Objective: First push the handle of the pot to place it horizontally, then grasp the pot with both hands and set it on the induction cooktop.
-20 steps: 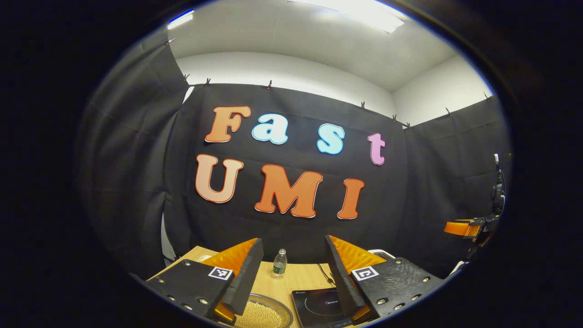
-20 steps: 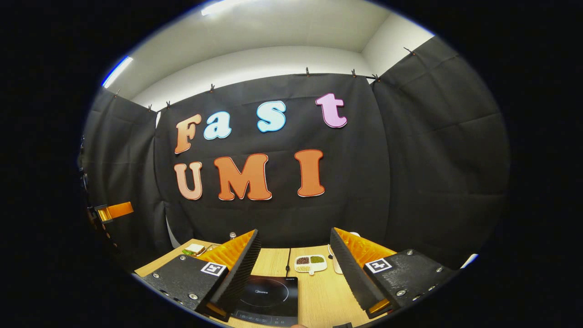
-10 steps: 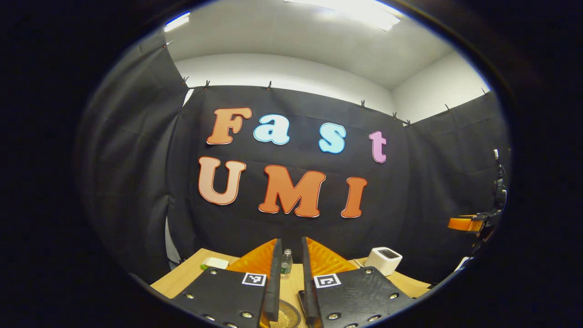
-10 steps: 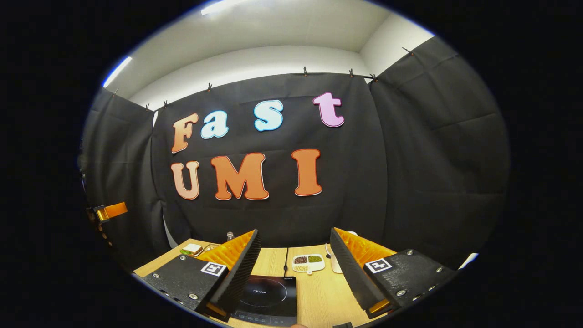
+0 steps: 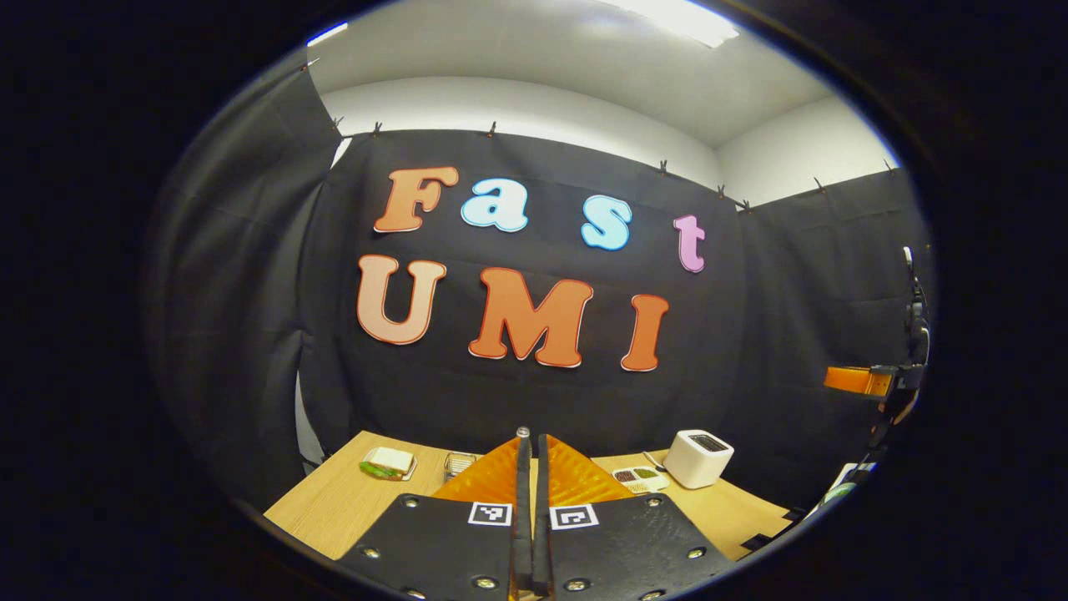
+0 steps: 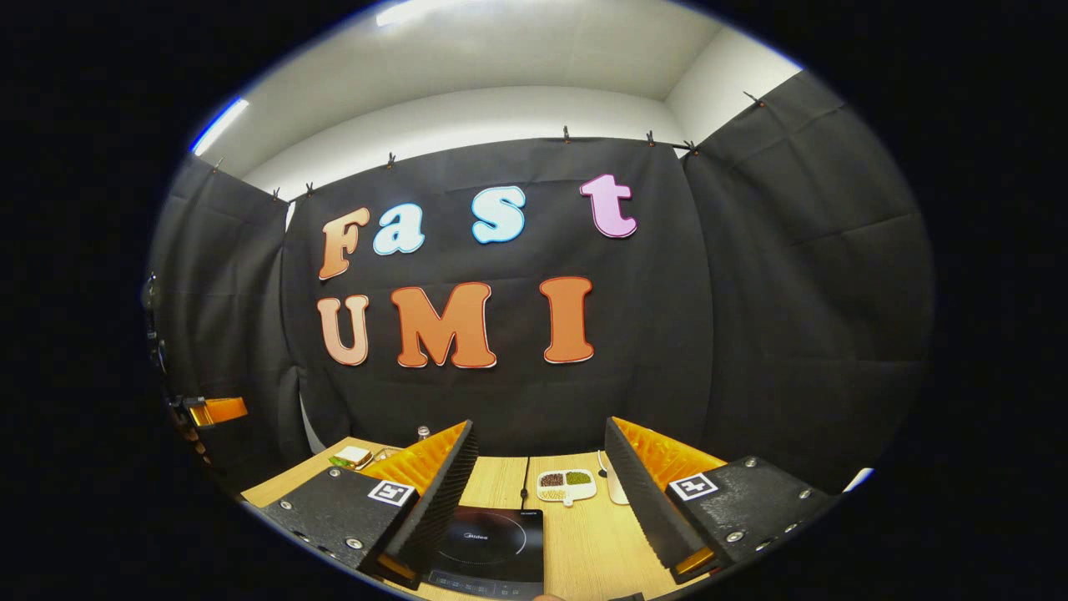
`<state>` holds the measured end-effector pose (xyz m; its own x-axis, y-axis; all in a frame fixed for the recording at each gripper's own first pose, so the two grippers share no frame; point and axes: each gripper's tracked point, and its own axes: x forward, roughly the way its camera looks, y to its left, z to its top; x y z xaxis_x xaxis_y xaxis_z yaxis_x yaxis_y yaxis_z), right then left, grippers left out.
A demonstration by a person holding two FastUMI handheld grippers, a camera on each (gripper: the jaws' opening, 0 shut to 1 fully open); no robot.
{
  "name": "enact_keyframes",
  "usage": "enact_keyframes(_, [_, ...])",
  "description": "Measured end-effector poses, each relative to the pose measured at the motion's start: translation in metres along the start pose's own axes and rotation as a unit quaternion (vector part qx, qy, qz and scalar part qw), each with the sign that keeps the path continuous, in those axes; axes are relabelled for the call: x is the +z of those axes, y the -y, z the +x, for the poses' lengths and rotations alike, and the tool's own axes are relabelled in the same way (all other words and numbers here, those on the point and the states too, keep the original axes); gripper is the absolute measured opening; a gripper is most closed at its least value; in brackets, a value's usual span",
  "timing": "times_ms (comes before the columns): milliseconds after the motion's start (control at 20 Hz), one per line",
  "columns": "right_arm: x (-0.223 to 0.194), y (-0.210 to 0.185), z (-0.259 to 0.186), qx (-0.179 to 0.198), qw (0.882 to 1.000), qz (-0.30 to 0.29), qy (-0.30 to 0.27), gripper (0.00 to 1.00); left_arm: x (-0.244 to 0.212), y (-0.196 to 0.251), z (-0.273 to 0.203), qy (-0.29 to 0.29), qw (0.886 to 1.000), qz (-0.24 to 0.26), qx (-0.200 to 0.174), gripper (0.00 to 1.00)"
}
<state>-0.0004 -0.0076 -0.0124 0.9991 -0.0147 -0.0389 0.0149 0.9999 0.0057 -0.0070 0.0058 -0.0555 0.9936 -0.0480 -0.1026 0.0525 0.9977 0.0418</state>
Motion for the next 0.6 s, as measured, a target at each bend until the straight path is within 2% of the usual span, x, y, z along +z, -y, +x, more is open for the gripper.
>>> enact_keyframes(50, [0.000, -0.001, 0.000, 0.001, 1.000, 0.000, 0.001, 1.00, -0.008, 0.003, -0.002, -0.008, 1.000, 0.002, -0.006, 0.02])
enact_keyframes(100, [0.000, -0.001, 0.001, 0.002, 1.000, 0.000, 0.002, 0.95, -0.016, 0.007, -0.003, -0.017, 1.000, 0.005, -0.016, 0.02])
enact_keyframes(250, [0.000, -0.002, 0.002, 0.003, 1.000, 0.003, 0.003, 0.95, -0.048, 0.020, -0.008, -0.056, 0.997, 0.009, -0.046, 0.02])
enact_keyframes(600, [0.001, 0.000, -0.001, -0.002, 1.000, -0.004, 0.005, 0.95, -0.114, 0.015, -0.017, -0.113, 0.992, 0.030, -0.041, 0.02])
